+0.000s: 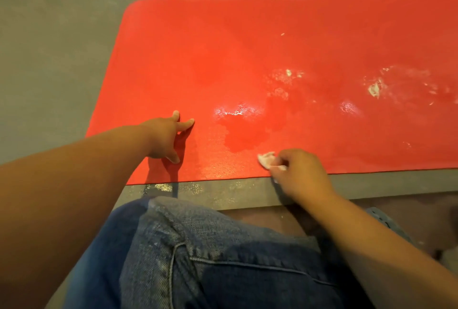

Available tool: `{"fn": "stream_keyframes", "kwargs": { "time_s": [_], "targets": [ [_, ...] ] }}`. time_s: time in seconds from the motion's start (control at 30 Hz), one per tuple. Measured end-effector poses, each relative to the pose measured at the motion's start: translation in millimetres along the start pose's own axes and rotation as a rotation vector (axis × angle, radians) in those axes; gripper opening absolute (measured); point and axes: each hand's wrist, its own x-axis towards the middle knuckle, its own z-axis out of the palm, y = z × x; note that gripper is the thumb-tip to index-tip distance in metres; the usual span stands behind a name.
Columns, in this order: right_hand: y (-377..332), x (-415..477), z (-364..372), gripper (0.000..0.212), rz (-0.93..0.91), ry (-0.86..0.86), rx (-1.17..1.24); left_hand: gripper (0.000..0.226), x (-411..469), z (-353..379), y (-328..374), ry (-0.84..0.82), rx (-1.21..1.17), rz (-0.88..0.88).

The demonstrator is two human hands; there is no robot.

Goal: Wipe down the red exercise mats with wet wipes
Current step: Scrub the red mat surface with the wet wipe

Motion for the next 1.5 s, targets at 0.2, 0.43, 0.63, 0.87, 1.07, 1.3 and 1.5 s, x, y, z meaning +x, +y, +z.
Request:
{"fn": "stream_keyframes", "kwargs": {
  "time_s": [0.2, 0.43, 0.63, 0.87, 1.07, 1.3, 1.5],
  "targets": [
    [-33, 6, 15, 0.012, -0.16, -0.087, 0.155, 0.118, 4, -1, -3, 0.016, 0.012, -0.008],
    [-62, 18, 47, 0.03, -0.239, -0.197, 0.108, 0.121, 7, 1, -2, -0.001, -0.015, -0.011],
    [45, 20, -39, 0.023, 0.21, 0.103, 0.042, 0.114, 2, -2, 14, -0.017, 0.071, -0.053],
    [-16, 12, 15, 0.027, -0.071, 0.042, 0.042, 0.082, 3, -14, 57, -0.054, 0.014, -0.017],
    [-16, -4, 28, 0.027, -0.211, -0.07, 0.056, 0.101, 3, -6, 63, -0.031, -0.04, -0.102],
    [78, -2, -45, 0.025, 0.151, 0.183, -0.028, 0.094, 0, -7, 61, 0.006, -0.019, -0.097],
    [28, -2, -15, 0.031, -0.062, 0.037, 0.116, 0.071, -9, -25, 76, -0.05, 0.025, -0.161]
  ]
}}
